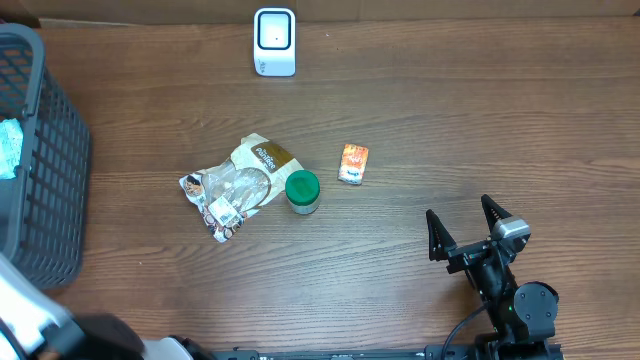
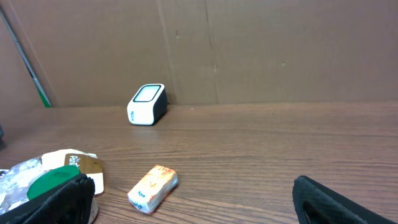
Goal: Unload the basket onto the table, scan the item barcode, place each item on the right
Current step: 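Grasp the mint-green wipes pack in the basket with the left gripper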
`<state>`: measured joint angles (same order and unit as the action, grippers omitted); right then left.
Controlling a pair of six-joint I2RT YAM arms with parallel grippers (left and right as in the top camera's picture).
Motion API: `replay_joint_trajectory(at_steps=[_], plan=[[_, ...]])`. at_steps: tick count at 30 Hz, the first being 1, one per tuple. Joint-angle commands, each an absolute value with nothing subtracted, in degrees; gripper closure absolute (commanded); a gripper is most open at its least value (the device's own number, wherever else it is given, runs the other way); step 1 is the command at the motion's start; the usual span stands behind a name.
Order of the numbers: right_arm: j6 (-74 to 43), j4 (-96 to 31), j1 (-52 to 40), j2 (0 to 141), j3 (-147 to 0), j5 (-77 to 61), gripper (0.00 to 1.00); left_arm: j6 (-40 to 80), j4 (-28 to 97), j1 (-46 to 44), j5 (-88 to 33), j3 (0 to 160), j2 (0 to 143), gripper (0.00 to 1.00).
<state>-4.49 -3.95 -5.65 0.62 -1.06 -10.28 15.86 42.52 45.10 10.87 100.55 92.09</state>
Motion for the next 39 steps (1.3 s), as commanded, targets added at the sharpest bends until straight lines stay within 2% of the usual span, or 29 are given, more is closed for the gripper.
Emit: replay_joint_trajectory(at_steps=[1,9,15,27,39], plan=[[-4.6,-3.6,-5.4,0.2,-0.4,-10.4,0.0,12.0,41.5,45.3,9.0,100.9,101.3,0.0],[-4.6,-3.6,-5.4,0.2,-0.4,-10.4,0.0,3.4,35.9,42.9,9.1,100.9,116.0,0.0],[-4.6,-3.6,-5.4,0.2,-0.4,-10.4,0.0,-3.5,30.9,39.9,10.3,100.9,122.5,0.07],[-4.6,-3.6,-5.4,0.2,-0.4,-10.4,0.0,-3.6,26.3,38.9,12.9,100.9,128.7,0.21],[-4.6,-3.6,-5.4,0.2,-0.4,-10.4,0.0,-2.6,26.6,40.2,12.4,100.7,132.0,0.24]])
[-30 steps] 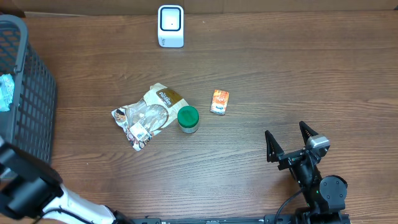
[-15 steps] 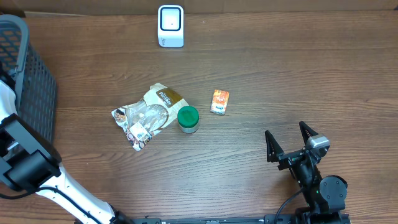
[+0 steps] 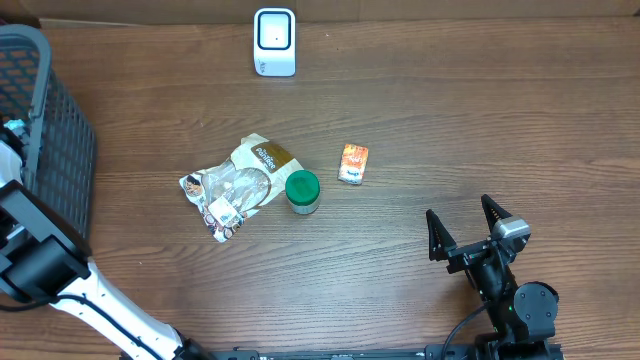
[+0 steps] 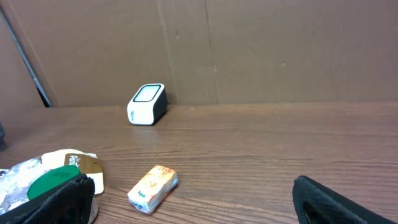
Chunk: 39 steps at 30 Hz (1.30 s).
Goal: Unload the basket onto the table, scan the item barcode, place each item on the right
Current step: 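Grasp the mint-green wipes pack in the basket with the left gripper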
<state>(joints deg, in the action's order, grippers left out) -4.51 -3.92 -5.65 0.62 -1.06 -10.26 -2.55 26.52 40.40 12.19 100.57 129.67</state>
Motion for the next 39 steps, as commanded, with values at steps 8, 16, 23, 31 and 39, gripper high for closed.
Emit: replay_joint_trajectory(at_steps=[8,16,23,31,39], plan=[[-4.6,-3.6,-5.4,0.2,-0.4,-10.4,0.0,-2.9,26.9,40.2,12.4,100.5,134.2,0.41],[-4.6,-3.6,-5.4,0.2,-0.4,-10.4,0.0,-2.3,30.3,40.2,12.6,101.6,133.5,0.96],[-4.6,-3.6,-5.4,0.2,-0.4,-10.4,0.0,4.3,36.2,40.0,11.9,106.7,123.3,0.96],[-4.6,-3.6,-5.4,0.2,-0.4,-10.4,0.0,6.9,46.8,39.6,-0.4,114.4,98.8,0.96],[-4.6,-3.6,-5.4,0.2,-0.4,-10.4,0.0,12.4,60.6,32.8,-12.7,114.6,84.3,0.96]])
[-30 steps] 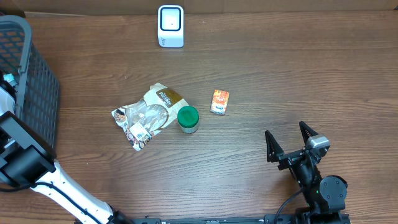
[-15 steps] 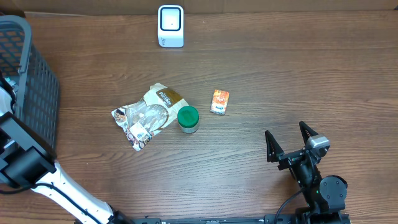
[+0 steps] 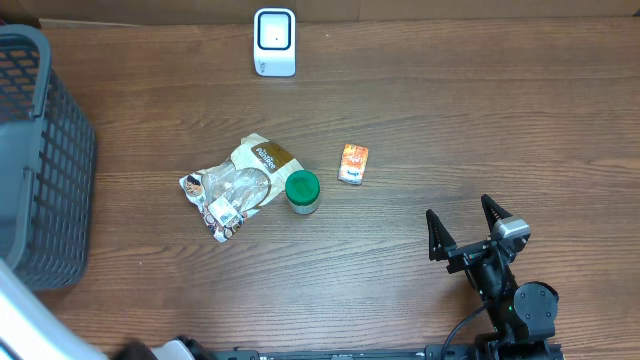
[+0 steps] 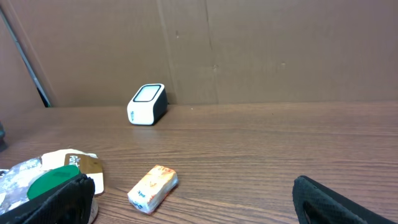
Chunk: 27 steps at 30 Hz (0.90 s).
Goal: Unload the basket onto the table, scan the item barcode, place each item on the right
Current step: 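Grasp the mint-green wipes pack in the basket with the left gripper, then carry the green pack right of the orange box and release it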
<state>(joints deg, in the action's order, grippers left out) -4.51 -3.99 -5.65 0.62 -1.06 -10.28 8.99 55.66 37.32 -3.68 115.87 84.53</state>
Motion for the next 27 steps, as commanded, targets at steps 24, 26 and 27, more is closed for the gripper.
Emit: replay_joint_trajectory(at_steps=[24,26,27], plan=[[-4.6,-3.6,-5.4,0.2,-0.4,-10.4,0.0,18.1,54.0,-22.3,6.9,87.9,94.5,0.96],[-4.6,-3.6,-5.4,0.2,-0.4,-10.4,0.0,18.9,51.3,-25.2,7.3,87.9,95.1,0.96],[-4.6,-3.6,-5.4,0.2,-0.4,-10.4,0.0,19.8,50.4,-26.5,7.6,87.9,95.4,0.96]])
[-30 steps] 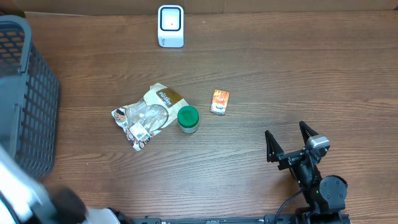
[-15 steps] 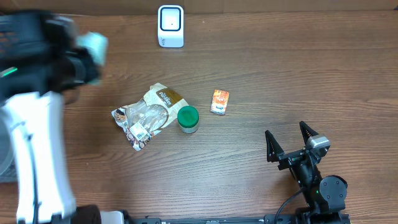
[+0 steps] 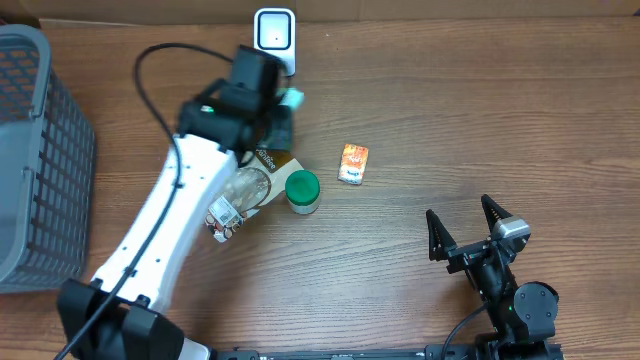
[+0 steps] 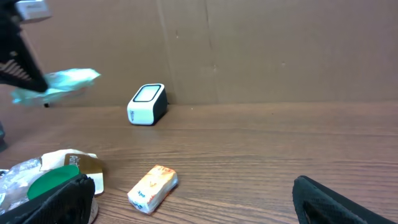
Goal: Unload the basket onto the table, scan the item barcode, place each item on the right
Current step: 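Carry the green pack right of the orange box and release it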
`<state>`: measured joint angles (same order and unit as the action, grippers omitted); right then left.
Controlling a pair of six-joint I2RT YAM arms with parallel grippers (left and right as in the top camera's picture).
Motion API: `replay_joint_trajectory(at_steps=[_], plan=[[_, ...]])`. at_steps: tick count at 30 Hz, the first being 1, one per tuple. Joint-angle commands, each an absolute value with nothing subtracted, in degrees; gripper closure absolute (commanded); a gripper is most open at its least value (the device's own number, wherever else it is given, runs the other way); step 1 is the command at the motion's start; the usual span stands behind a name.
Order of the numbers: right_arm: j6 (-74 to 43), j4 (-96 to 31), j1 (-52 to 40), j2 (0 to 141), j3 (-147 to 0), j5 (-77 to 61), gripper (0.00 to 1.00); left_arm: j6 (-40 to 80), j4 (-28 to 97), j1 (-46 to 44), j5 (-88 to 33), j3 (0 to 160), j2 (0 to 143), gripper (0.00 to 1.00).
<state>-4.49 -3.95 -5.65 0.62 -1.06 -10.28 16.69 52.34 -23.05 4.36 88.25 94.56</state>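
Note:
My left arm reaches from the lower left across the table. Its gripper [image 3: 280, 108] is shut on a small teal packet [image 3: 291, 98], held just in front of the white barcode scanner [image 3: 274, 40] at the far edge. From the right wrist view the teal packet [image 4: 59, 83] hangs in the air left of the scanner [image 4: 147, 104], clear of the table. My right gripper [image 3: 465, 232] rests open near the lower right, with nothing between its black fingers [image 4: 329, 200].
A grey mesh basket [image 3: 40, 150] stands at the left edge. A crumpled clear bag [image 3: 232, 190], a green-lidded jar [image 3: 302, 190] and a small orange packet [image 3: 353, 163] lie mid-table, under and beside the left arm. A cardboard wall [image 4: 249, 50] backs the table.
My left arm, then barely visible at the lower-left corner, now stretches over the bag with the teal packet held near the scanner. The right gripper has not moved.
A teal packet lay in the basket while my left arm was low at the lower left. Then the arm was at the basket's edge. Then the basket showed no packet and the arm was almost out of view. Now the packet is held before the scanner.

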Motion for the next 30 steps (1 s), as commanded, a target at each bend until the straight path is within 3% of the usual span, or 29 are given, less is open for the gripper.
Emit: replay_joint_trajectory(at_steps=[1,10,15,30], plan=[[-4.6,-3.6,-5.4,0.2,-0.4,-10.4,0.0,21.5,49.6,-28.0,8.0,87.9,95.9,0.96],[-4.6,-3.6,-5.4,0.2,-0.4,-10.4,0.0,35.3,45.2,-39.9,8.0,87.9,105.4,0.96],[-4.6,-3.6,-5.4,0.2,-0.4,-10.4,0.0,36.9,39.4,-44.4,7.9,87.9,110.4,0.96],[-4.6,-3.6,-5.4,0.2,-0.4,-10.4,0.0,48.1,37.3,-47.2,8.3,87.8,119.0,0.92]])
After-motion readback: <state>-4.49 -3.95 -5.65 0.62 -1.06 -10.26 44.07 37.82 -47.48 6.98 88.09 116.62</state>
